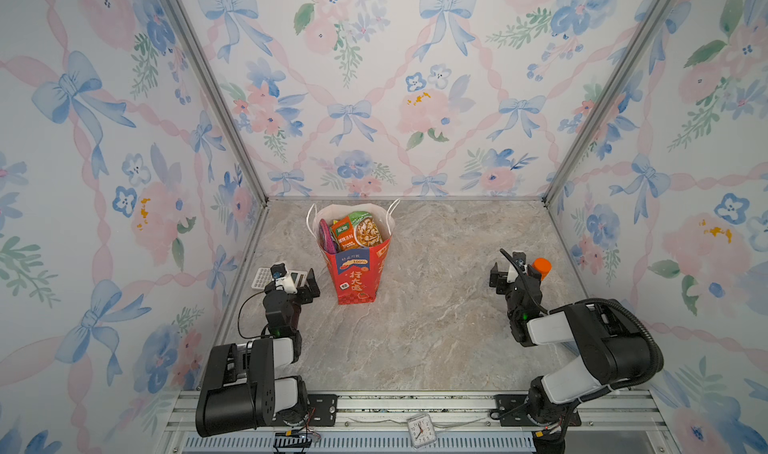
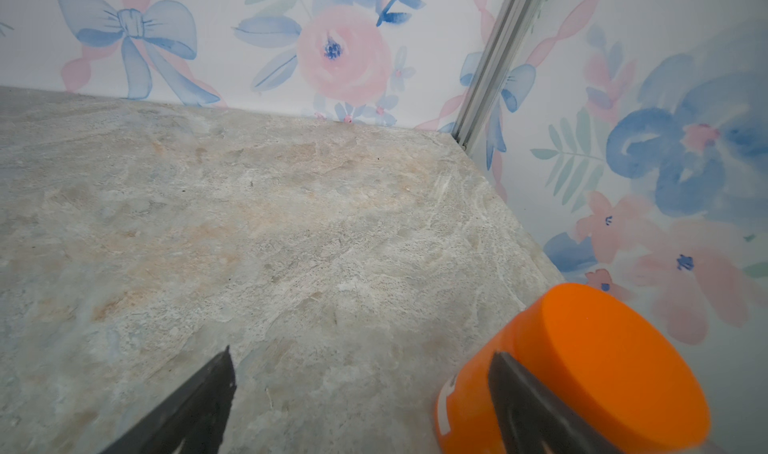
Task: Place the snacks into the paper bag
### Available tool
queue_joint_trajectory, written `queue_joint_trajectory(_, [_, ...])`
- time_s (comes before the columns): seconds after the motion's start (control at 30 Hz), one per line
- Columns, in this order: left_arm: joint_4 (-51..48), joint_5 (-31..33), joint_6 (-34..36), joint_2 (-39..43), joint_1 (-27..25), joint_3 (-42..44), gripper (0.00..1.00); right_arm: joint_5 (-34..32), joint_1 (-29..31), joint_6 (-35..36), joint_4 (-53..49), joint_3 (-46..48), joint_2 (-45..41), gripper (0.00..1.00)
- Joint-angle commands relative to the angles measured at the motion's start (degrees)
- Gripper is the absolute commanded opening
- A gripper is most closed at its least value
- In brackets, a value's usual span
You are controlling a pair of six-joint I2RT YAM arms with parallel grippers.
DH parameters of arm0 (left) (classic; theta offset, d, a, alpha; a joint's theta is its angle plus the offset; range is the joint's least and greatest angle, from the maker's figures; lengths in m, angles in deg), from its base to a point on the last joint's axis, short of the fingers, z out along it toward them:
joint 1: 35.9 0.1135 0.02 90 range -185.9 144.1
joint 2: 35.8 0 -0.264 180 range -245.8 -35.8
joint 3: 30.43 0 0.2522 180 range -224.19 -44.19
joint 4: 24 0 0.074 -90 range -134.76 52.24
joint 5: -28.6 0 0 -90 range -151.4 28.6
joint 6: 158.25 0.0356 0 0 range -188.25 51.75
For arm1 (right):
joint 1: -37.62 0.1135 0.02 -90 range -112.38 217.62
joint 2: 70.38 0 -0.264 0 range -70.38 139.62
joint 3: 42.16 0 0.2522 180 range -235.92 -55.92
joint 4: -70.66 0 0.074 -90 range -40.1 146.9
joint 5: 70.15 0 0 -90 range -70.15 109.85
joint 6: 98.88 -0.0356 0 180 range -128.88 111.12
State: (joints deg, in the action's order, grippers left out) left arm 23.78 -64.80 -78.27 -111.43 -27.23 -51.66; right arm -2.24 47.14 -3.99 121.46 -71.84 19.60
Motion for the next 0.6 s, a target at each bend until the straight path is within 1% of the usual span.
queue_joint_trajectory(0.0, [5.9,-2.6,0.6,-3.1,-0.2,-1.0,0.98,-0.4,0.0,-1.4,1.5,-0.7,0.5,0.96])
queue_joint_trajectory(0.07, [8.6,-3.0,1.0,-6.4,-1.0,-1.5,0.98,-0.5,-0.3,-1.9,-0.3,-1.4,0.2,0.97])
queue_joint_trajectory(0.1, [8.1,-3.4,1.7,-6.9,-1.5,-2.3,0.98,-1.0,-0.4,-2.2,-0.4,-1.5,0.2,0.97])
queue_joint_trajectory(0.17, [5.3,-2.1,3.0,-6.9,-2.9,-3.6,0.98,-1.3,-0.3,-2.0,-0.1,-1.4,0.3,0.96])
queue_joint_trajectory(0.27, [5.5,-1.7,3.8,-7.5,-3.7,-3.6,0.98,-1.2,-0.4,-2.2,-1.2,-1.9,0.3,0.97])
queue_joint_trajectory(0.5, [12.8,0.6,5.1,-12.5,-5.6,-2.3,0.98,-1.0,-0.8,-2.6,-2.6,-2.6,0.1,0.97])
queue_joint_trajectory(0.57, [12.1,1.1,5.0,-12.0,-5.6,-2.2,0.98,-0.9,-0.8,-2.6,-2.6,-2.6,0.1,0.97])
